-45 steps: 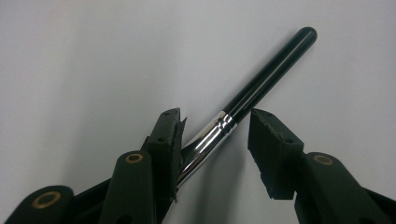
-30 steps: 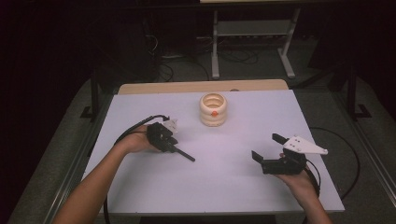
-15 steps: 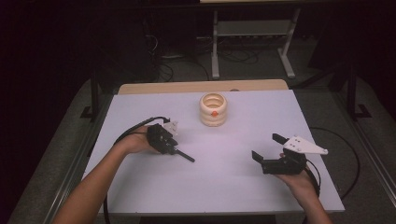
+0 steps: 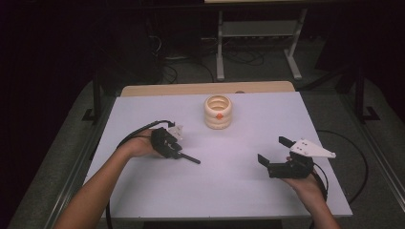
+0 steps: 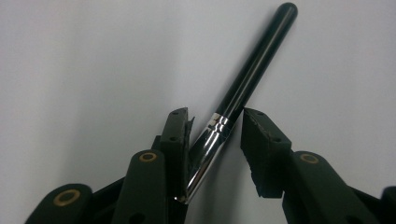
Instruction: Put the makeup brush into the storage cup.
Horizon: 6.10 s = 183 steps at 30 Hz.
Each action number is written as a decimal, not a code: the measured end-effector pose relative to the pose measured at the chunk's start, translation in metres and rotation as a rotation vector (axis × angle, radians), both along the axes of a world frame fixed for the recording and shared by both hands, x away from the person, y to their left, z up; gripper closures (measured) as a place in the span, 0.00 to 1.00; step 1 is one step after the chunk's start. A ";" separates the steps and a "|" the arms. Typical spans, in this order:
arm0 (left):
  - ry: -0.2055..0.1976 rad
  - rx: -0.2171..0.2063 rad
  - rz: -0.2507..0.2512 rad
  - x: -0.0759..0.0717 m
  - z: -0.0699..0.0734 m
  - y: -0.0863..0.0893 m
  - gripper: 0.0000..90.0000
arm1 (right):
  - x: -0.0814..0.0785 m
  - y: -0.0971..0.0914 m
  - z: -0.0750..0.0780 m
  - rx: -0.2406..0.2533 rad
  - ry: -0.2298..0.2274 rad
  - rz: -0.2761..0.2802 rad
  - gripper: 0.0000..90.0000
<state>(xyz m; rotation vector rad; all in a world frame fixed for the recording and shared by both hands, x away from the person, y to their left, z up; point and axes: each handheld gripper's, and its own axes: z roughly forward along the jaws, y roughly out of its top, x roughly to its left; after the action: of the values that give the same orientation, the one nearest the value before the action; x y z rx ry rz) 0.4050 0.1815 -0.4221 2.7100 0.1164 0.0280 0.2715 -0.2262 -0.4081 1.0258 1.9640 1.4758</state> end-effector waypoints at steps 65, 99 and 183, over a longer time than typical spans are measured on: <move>0.024 -0.187 0.109 -0.025 0.040 0.002 0.87 | 0.003 0.001 0.011 0.001 0.003 0.049 0.00; 0.018 -0.244 0.047 -0.060 0.054 0.004 0.87 | 0.037 0.039 0.033 -0.162 0.111 0.411 0.00; 0.024 -0.024 -0.162 -0.072 0.054 -0.074 0.87 | 0.051 0.147 0.010 -0.541 0.271 0.814 0.60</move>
<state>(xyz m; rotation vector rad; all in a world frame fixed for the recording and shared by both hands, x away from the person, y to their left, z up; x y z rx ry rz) 0.3333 0.1070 -0.3683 2.6874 -0.0959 -0.0538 0.3223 -0.0791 -0.3979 0.1769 2.9579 1.0328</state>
